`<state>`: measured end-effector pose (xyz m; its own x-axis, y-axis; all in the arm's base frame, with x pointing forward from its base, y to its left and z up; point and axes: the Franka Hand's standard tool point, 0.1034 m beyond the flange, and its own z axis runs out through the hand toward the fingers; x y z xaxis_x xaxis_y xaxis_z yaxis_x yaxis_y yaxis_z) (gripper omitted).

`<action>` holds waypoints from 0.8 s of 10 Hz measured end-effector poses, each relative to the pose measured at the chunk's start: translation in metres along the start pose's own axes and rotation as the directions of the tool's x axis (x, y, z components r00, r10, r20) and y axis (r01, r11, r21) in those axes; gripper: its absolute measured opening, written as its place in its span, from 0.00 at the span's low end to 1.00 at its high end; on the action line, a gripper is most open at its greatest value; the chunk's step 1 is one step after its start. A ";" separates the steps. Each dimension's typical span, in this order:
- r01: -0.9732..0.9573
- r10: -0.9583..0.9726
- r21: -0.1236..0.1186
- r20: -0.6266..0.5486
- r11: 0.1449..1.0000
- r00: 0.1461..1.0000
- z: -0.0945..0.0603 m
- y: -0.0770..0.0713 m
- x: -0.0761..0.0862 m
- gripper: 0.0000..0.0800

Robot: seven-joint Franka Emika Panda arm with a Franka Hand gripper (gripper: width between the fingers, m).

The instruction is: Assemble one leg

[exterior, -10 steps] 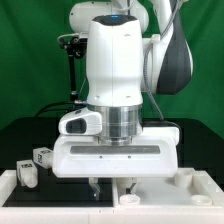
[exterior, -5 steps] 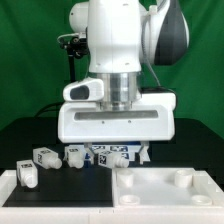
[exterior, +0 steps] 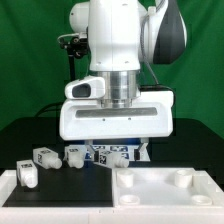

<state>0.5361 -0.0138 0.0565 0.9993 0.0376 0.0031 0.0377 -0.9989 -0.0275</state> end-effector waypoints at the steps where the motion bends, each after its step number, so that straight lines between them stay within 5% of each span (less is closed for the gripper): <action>1: 0.008 -0.008 0.004 0.001 1.000 1.000 -0.006 -0.004 -0.007 0.81; 4: 0.186 -0.187 -0.022 -0.066 0.982 0.980 -0.014 -0.009 -0.062 0.81; 8: 0.235 -0.236 -0.030 -0.069 0.972 0.969 -0.013 -0.011 -0.058 0.81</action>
Offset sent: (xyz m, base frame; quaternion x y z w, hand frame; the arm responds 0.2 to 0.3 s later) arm -0.0681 0.0145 0.0005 -0.0046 0.0802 -0.1922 0.9781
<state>0.4773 -0.0052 0.0692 0.9595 0.2705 0.0782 0.2710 -0.9626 0.0042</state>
